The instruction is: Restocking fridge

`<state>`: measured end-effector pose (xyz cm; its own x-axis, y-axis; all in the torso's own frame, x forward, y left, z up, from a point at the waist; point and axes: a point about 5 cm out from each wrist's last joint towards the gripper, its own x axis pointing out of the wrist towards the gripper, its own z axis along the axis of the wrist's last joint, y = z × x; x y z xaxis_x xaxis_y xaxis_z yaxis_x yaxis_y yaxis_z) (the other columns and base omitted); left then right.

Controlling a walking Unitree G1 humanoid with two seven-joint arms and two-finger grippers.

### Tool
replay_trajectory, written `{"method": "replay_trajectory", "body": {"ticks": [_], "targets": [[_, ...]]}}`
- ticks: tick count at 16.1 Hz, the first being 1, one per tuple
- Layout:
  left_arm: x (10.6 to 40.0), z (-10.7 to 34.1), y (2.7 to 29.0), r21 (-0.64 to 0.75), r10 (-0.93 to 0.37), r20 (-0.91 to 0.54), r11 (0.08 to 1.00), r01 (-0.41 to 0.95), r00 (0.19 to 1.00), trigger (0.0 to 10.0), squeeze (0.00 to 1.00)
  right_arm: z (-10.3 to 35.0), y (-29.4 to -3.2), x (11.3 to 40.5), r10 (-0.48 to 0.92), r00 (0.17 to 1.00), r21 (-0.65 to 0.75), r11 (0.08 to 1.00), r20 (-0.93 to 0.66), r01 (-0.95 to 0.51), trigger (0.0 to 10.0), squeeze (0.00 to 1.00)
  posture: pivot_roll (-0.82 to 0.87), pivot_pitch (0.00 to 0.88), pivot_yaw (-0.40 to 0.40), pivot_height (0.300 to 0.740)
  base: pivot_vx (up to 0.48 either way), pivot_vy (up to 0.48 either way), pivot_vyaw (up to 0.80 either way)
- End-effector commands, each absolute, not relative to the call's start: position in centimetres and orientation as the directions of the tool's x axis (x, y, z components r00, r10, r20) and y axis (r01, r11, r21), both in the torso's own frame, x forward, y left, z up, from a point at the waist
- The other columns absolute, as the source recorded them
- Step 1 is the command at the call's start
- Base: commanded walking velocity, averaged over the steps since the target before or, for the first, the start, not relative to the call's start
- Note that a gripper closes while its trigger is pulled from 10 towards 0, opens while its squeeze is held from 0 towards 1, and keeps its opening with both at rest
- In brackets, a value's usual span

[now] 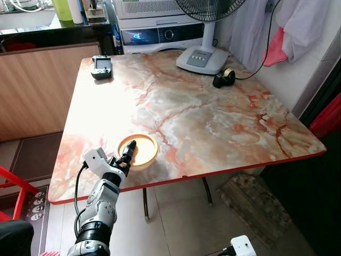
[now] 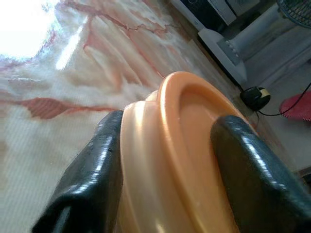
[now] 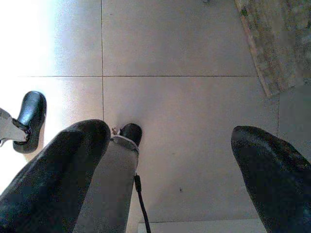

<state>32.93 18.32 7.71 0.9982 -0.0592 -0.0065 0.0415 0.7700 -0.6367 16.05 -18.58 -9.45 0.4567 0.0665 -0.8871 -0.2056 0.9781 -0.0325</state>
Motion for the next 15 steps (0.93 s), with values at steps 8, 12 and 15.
{"method": "replay_trajectory", "body": {"ticks": [8,12,15], "targets": [[33.1,7.9,18.8,-0.616,-0.032,0.011,0.787,0.032,0.999,0.0,0.0,-9.3,-18.8,16.4,0.063,0.46,-0.043,0.975,-0.886,-0.216,10.0,0.0,-0.02,0.0,-0.033,0.74,0.0,0.0,0.0],[33.4,8.8,19.2,-0.609,-0.022,0.048,0.792,0.047,0.999,0.0,0.0,-9.2,-18.8,16.5,0.063,0.461,-0.042,0.976,-0.885,-0.215,10.0,0.0,-0.02,0.0,-0.031,0.74,0.0,0.0,0.0],[33.6,10.2,19.4,-0.585,-0.024,0.1,0.807,0.079,0.995,0.0,0.0,-9.3,-18.7,16.5,0.063,0.462,-0.041,0.976,-0.884,-0.212,10.0,0.0,-0.02,0.0,-0.026,0.74,0.0,0.0,0.0]]}}
